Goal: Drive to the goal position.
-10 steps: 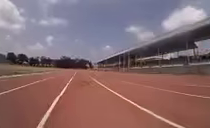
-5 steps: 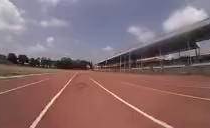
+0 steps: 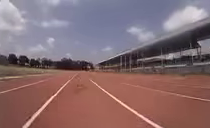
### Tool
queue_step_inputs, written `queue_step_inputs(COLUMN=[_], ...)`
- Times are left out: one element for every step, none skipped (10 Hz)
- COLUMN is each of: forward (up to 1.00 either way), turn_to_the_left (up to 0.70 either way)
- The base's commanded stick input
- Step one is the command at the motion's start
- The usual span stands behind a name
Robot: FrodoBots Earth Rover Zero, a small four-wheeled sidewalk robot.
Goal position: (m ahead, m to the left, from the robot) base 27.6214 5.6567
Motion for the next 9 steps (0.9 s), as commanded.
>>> queue_step_inputs(forward=[0.70, 0.70, 0.70, 0.70, 0.70, 0.70, 0.70, 0.70, 0.70], turn_to_the_left=[0.00, 0.00, 0.00, 0.00, 0.00, 0.00, 0.00, 0.00, 0.00])
